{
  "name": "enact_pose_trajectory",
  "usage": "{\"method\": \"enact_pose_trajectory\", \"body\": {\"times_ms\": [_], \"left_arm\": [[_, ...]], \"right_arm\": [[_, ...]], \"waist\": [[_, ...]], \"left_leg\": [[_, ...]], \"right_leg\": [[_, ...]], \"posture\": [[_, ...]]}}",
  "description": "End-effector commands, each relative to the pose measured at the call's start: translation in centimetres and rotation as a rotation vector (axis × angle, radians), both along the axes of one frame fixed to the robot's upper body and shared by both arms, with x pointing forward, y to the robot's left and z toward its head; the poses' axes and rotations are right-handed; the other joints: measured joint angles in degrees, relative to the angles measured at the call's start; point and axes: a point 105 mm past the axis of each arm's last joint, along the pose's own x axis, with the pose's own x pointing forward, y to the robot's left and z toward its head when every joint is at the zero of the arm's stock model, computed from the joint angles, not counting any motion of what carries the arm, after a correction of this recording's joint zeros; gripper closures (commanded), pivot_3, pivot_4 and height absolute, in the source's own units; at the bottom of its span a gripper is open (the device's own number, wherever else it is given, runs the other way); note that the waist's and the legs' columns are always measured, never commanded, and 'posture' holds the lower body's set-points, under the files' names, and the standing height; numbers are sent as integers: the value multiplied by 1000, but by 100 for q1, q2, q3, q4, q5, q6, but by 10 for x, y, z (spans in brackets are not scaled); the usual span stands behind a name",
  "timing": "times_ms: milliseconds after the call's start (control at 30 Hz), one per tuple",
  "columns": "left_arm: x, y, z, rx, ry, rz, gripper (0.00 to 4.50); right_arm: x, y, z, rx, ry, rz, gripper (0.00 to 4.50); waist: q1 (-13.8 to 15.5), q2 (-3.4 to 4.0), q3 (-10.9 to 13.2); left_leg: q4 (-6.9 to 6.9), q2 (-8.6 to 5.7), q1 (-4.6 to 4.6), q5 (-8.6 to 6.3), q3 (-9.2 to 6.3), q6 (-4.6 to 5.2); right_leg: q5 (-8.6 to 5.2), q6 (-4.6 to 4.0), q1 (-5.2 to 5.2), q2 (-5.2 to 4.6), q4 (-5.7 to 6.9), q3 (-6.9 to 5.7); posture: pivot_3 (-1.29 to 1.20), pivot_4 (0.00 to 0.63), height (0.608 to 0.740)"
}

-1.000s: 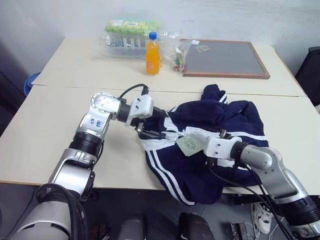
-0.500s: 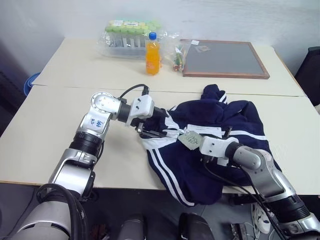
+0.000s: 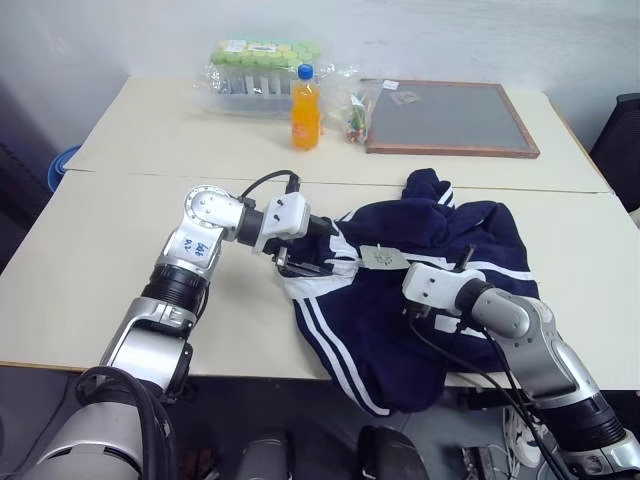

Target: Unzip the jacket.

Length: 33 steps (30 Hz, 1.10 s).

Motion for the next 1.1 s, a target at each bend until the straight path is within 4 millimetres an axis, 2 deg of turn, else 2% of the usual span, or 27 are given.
{"method": "enact_pose_trajectory", "body": {"times_ms": [33, 200, 500, 800, 967, 1100], "left_arm": [[7, -14, 14, -39, -68, -1, 760], [18, -30, 16, -55, -75, 21, 760], [26, -39, -16, 29, -17, 37, 760], [39, -35, -49, 119, -25, 168, 760], [41, -29, -58, 123, 1, 211, 760], [42, -25, -61, 124, 4, 229, 760]], "right_arm": [[1, -2, 19, 29, -72, -5, 4471], [1, -9, 19, 42, -81, -39, 4471], [4, -26, 22, 92, -141, -187, 4471], [-8, -43, 26, 206, -186, -330, 4471], [-15, -61, 27, 239, -210, -425, 4471], [-20, -84, 33, 332, -236, -541, 4471]], "waist": [[11, 0, 0], [11, 0, 0], [-5, 0, 0], [20, 0, 0], [16, 0, -1], [16, 1, -1]], "left_leg": [[0, 0, 0, 0, 0, 0], [1, -2, -5, 0, -2, 0], [-5, -1, -5, 0, 3, 0], [-4, -3, -8, 0, 0, 0], [-3, -3, -6, 0, 0, 1], [-3, -2, -3, 0, 0, 1]], "right_leg": [[0, 0, 0, 0, 0, 0], [0, 0, -1, 0, -3, -3], [0, 0, -5, 1, -2, -3], [0, 0, -6, 0, -3, -3], [0, 0, -3, 0, -2, -1], [0, 0, -3, 0, -1, 0]], "posture": [[0, 150, 740], [0, 150, 740], [0, 150, 740], [0, 150, 740], [0, 150, 740], [0, 150, 740]]}}
